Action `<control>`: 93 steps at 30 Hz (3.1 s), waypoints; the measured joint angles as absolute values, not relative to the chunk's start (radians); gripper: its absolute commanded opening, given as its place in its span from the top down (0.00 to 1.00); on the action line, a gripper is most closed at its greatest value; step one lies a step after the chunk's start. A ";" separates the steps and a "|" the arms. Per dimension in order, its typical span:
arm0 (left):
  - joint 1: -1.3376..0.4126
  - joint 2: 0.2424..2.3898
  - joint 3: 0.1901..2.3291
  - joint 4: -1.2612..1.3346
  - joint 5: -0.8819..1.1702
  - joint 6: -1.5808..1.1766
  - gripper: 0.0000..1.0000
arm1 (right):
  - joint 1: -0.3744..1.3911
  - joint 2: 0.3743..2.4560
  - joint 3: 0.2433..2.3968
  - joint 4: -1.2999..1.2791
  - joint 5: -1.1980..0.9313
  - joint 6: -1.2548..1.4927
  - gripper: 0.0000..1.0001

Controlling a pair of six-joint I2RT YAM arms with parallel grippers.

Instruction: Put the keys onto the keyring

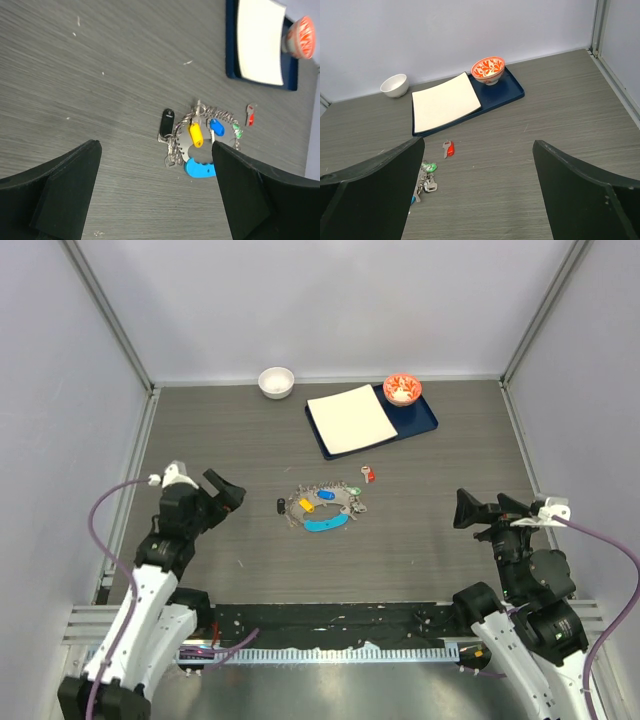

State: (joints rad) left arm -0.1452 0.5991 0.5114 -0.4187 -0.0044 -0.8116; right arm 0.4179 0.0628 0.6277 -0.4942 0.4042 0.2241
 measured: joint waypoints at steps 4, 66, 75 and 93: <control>-0.248 0.804 0.521 -0.316 -0.048 -0.860 0.07 | 0.418 0.055 0.628 -0.494 0.398 0.224 0.03; -0.756 1.478 0.807 -0.185 -0.715 -0.772 0.32 | 0.418 0.050 0.616 -0.494 0.353 0.220 0.04; -0.951 1.510 0.878 -0.183 -0.611 -0.791 0.31 | 0.418 0.050 0.616 -0.493 0.347 0.219 0.04; -1.013 1.680 0.886 -0.152 -0.429 -0.862 0.25 | 0.418 0.052 0.611 -0.493 0.341 0.218 0.04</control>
